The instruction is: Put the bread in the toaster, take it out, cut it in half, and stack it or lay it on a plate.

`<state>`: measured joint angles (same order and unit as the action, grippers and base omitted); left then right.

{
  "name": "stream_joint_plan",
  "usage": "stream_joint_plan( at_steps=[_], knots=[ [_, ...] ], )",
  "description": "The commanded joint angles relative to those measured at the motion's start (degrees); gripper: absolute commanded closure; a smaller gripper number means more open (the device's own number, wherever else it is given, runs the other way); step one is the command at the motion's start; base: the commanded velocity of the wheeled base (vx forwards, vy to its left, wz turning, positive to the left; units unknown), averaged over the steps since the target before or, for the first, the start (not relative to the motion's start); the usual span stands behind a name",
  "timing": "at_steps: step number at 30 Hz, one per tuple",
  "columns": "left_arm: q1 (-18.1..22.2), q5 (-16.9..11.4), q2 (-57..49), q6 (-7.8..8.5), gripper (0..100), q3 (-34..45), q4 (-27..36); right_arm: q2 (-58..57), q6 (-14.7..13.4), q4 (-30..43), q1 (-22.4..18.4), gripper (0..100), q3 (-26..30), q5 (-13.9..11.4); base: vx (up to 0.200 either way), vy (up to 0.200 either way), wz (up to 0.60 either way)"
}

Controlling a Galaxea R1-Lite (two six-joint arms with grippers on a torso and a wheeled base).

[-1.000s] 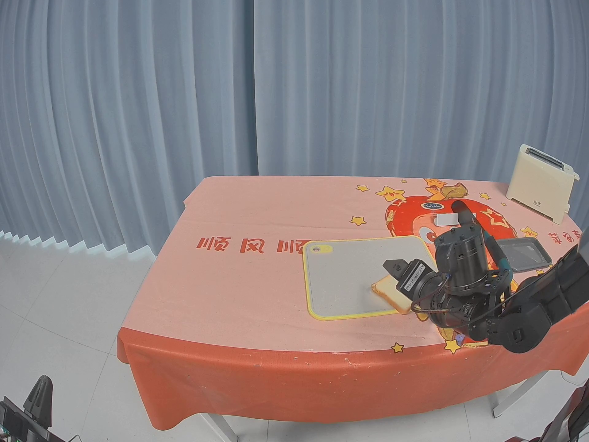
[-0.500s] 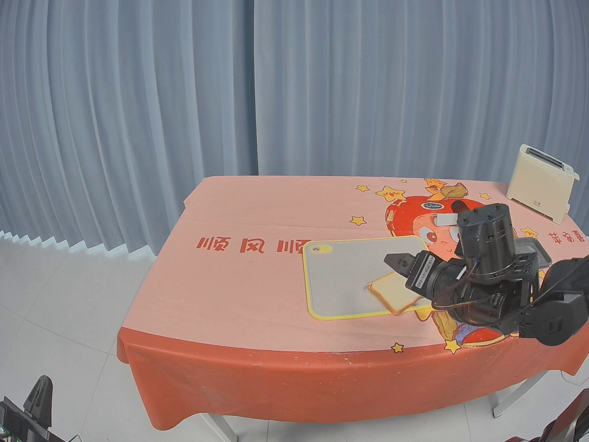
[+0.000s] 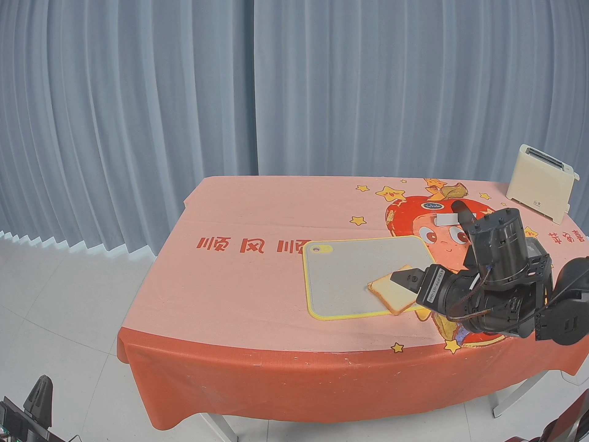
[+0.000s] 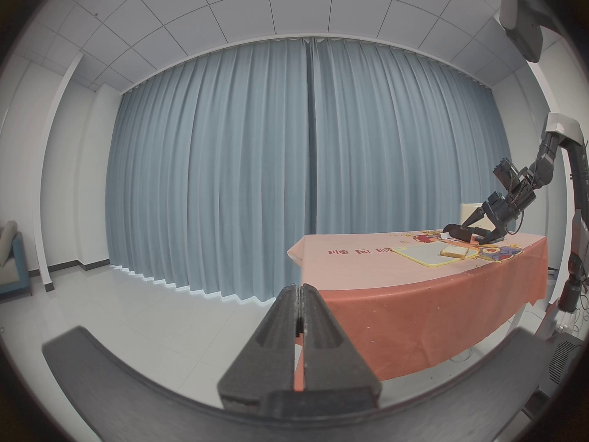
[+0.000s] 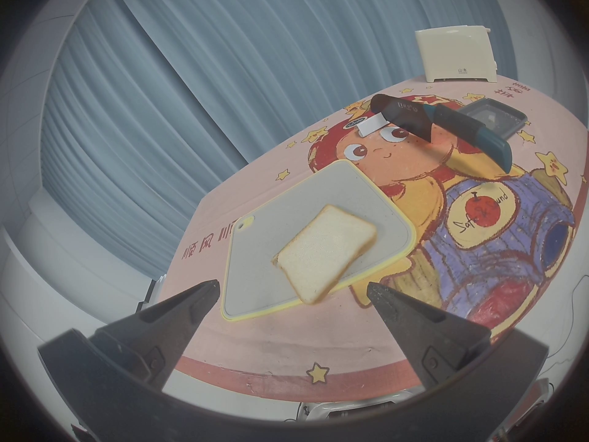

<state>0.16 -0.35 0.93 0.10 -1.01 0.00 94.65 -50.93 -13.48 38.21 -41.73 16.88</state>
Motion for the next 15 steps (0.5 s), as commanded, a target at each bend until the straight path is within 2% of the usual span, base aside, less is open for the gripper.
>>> stream_joint_plan(
  at_steps=[1,5,15],
  knots=[
    [0.02,0.0,-0.93,-0.01,100,1.01,0.0,1.77,-0.22,-0.23,0.47,0,-0.02,-0.27,0.0,0.0,0.0],
    [0.02,0.0,-0.93,-0.01,100,1.01,0.0,4.32,-0.22,-0.76,0.55,0,-0.37,-1.85,0.0,0.0,0.0],
    [0.02,0.0,-0.93,-0.01,100,1.01,0.0,8.71,-0.13,-0.76,-0.24,0,-3.62,-1.94,0.0,0.0,0.0]
  ],
)
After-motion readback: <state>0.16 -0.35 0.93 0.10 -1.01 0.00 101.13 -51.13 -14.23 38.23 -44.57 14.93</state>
